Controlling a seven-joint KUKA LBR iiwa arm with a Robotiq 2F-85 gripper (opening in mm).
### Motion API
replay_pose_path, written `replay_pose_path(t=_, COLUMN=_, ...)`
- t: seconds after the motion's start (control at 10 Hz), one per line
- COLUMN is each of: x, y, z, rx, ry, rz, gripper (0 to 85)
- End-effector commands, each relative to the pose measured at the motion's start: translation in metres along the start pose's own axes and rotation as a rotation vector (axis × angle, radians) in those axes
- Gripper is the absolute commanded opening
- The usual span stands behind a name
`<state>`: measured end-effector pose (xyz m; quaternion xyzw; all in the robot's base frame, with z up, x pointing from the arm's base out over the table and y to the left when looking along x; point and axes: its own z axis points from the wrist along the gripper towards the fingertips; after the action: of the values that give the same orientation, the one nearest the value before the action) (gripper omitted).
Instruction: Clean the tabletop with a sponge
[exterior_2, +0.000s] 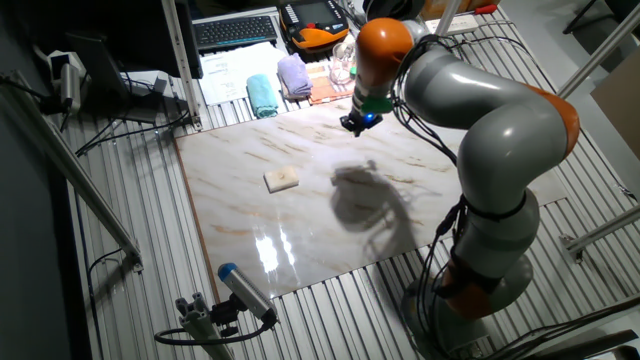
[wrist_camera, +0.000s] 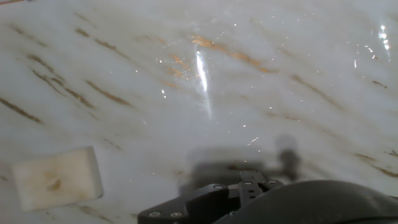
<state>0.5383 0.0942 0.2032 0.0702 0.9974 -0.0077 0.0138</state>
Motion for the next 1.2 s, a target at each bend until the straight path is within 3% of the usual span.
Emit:
replay_pose_path(t=0.0, x=0.002, y=0.005, z=0.001, rx=0.002, ry=-0.004, rz=0.005, gripper=0.0)
replay_pose_path(t=0.4, x=0.005, y=0.009, z=0.010, rx=-0.027, ry=-0.007, rz=-0.026, gripper=0.0)
replay_pose_path(t=0.5, x=0.006, y=0.009, z=0.009, rx=-0.015, ry=-0.007, rz=-0.030, gripper=0.0)
replay_pose_path(t=0.9, x=0.007, y=0.010, z=0.010, rx=-0.016, ry=-0.007, rz=-0.024, gripper=0.0)
replay_pose_path(t=1.1, x=0.013, y=0.015, z=0.011, rx=0.018, ry=-0.016, rz=-0.023, gripper=0.0)
